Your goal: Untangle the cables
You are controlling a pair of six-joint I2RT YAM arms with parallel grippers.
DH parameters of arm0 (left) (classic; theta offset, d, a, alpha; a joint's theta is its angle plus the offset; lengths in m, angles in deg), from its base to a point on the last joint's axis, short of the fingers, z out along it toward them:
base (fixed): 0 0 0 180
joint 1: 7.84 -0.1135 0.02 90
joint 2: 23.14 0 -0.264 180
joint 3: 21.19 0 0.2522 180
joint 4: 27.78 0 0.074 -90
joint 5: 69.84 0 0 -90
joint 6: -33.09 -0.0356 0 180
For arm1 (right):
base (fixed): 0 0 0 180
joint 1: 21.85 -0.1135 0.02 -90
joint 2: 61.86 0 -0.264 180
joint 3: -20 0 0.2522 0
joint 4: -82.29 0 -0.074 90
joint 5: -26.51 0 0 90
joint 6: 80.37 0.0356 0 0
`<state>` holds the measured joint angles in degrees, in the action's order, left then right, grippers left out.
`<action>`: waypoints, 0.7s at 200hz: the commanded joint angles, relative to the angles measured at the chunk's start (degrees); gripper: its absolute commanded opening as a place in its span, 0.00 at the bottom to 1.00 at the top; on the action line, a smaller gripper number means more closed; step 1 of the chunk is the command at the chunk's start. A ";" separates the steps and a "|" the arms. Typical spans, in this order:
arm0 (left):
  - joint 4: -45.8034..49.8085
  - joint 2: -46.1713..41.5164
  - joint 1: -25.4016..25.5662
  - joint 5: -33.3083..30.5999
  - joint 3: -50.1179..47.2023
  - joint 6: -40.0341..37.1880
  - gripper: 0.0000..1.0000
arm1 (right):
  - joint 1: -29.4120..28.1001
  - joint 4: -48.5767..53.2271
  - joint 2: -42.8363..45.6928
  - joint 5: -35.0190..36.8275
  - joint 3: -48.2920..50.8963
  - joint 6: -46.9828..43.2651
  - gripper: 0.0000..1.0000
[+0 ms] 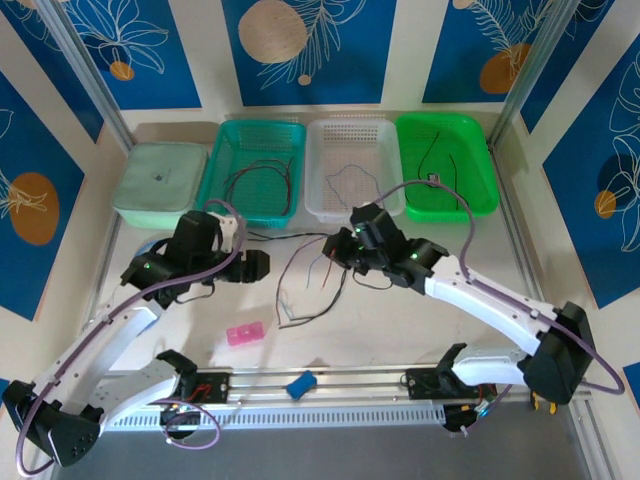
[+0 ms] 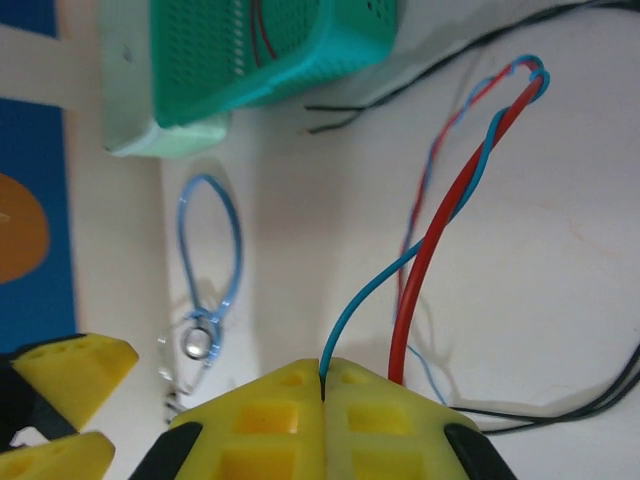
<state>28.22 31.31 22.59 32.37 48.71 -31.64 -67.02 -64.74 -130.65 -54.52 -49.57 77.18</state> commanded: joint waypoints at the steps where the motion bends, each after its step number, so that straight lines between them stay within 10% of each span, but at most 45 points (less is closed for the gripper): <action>1: -3.40 0.68 0.50 6.74 2.57 -3.41 0.78 | 2.57 -4.85 3.57 -5.63 1.94 4.65 0.00; 75: -12.17 -0.61 1.01 13.59 2.13 -4.30 0.75 | 7.20 -16.47 7.29 -10.13 1.96 18.24 0.00; 140: -24.76 -3.90 3.00 14.02 -0.94 -3.70 0.72 | 4.06 -32.59 6.46 0.34 4.13 32.06 0.00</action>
<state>10.80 28.36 24.60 44.30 48.75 -34.94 -61.79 -89.07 -124.23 -59.26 -45.72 102.44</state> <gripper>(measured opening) 0.736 0.050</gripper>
